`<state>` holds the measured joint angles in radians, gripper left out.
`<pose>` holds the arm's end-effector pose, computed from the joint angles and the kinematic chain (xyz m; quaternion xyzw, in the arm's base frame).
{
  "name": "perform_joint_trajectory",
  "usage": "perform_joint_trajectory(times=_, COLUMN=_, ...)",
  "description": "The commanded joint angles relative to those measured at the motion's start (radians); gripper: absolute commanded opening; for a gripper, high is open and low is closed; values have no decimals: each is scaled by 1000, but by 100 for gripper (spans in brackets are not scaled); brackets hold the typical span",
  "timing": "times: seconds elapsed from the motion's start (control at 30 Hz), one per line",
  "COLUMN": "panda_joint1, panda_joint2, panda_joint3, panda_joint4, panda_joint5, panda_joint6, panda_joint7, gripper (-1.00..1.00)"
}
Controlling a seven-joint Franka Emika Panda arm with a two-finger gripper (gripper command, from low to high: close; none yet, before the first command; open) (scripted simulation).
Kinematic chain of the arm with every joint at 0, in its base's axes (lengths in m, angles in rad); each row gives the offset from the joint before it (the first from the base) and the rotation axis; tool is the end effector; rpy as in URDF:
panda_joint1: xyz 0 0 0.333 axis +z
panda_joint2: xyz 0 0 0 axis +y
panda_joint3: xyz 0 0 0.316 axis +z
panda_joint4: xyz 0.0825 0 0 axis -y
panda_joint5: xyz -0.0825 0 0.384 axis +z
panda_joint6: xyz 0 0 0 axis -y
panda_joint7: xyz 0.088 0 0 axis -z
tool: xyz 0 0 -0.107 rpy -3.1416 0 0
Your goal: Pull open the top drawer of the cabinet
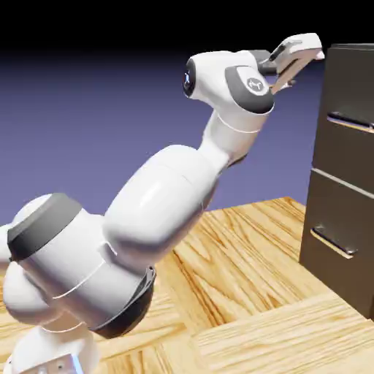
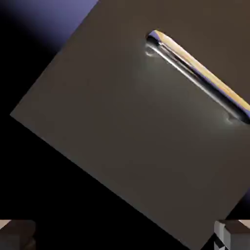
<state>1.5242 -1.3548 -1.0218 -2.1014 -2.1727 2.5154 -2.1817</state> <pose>0.4816 -0.0731 0.6560 -0.0404 0.7014 0.0184 0.7114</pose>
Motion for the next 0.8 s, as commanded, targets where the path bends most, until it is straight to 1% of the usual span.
perform_joint_trajectory(times=0.0, panda_joint1=23, panda_joint2=-12, panda_joint3=-15, panda_joint4=11, panda_joint5=-32, panda_joint6=-8, panda_joint7=-44, gripper=0)
perform_joint_trajectory(times=0.43, panda_joint1=315, panda_joint2=-163, panda_joint3=-213, panda_joint4=148, panda_joint5=-452, panda_joint6=-109, panda_joint7=-609, gripper=0)
perform_joint_trajectory(times=0.5, panda_joint1=317, panda_joint2=-165, panda_joint3=-214, panda_joint4=149, panda_joint5=-456, panda_joint6=-109, panda_joint7=-613, gripper=0)
perform_joint_trajectory(times=0.7, panda_joint1=455, panda_joint2=-155, panda_joint3=-241, panda_joint4=349, panda_joint5=-465, panda_joint6=-47, panda_joint7=-652, gripper=0)
perform_joint_trajectory(times=0.73, panda_joint1=455, panda_joint2=-155, panda_joint3=-241, panda_joint4=349, panda_joint5=-465, panda_joint6=-47, panda_joint7=-652, gripper=-100)
perform_joint_trajectory(times=0.77, panda_joint1=455, panda_joint2=-155, panda_joint3=-241, panda_joint4=349, panda_joint5=-465, panda_joint6=-47, panda_joint7=-652, gripper=-100)
